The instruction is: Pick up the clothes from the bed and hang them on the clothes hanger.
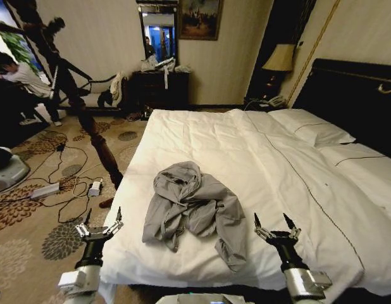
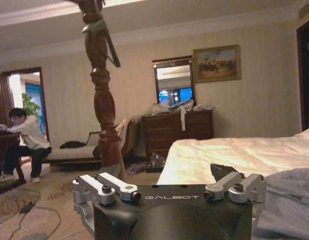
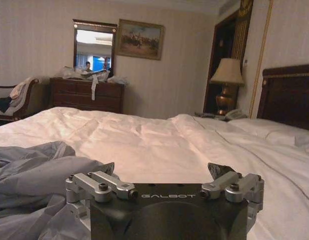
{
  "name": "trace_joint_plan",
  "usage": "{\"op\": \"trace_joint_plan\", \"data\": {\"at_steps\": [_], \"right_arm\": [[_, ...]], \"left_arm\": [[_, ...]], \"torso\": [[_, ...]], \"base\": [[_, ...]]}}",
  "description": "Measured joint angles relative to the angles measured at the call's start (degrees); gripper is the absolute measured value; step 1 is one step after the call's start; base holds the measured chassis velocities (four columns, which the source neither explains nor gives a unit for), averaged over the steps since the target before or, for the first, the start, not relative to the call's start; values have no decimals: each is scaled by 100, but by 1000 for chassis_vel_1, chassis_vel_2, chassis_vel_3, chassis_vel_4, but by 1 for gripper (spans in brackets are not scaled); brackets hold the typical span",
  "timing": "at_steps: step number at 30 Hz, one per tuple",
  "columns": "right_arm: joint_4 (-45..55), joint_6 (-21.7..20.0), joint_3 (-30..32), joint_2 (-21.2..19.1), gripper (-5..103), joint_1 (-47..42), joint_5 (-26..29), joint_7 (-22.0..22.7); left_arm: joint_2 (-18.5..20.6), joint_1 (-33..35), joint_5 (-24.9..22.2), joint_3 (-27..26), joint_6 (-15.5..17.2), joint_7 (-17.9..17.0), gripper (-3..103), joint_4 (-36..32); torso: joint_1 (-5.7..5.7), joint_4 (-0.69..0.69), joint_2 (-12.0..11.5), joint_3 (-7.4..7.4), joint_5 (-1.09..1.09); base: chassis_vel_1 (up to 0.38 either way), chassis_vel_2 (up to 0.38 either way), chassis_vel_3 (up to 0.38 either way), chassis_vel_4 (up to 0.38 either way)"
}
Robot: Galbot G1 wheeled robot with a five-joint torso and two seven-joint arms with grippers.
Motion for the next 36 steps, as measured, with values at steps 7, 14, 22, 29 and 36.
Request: {"op": "trace_joint_plan", "data": {"at_steps": [7,14,22,29,36], "right_arm": [[127,-277,9,-51,100,16,562,79],[356,-1178,-186,-333,100,223,2046,403],[836,-2745,-28,-771,100,1149,5772,1368],[512,-3594,-727,-1039,100,2389,7162,1845],[-831,-3716,-1856,-923,100,3758,7142,2041]], "left_arm": [[41,0,-9,93,9,6,100,161],[124,22,-154,108,29,13,100,335],[215,40,-289,83,74,13,100,570],[61,178,-161,55,75,15,100,602],[-70,208,107,67,150,-35,100,527]], "torso": [[0,0,0,0,0],[0,0,0,0,-1],[0,-3,0,0,-1],[0,2,-1,1,0],[1,0,-1,1,0]], "base": [[0,0,0,0],[0,0,0,0],[0,0,0,0],[0,0,0,0],[0,0,0,0]]}}
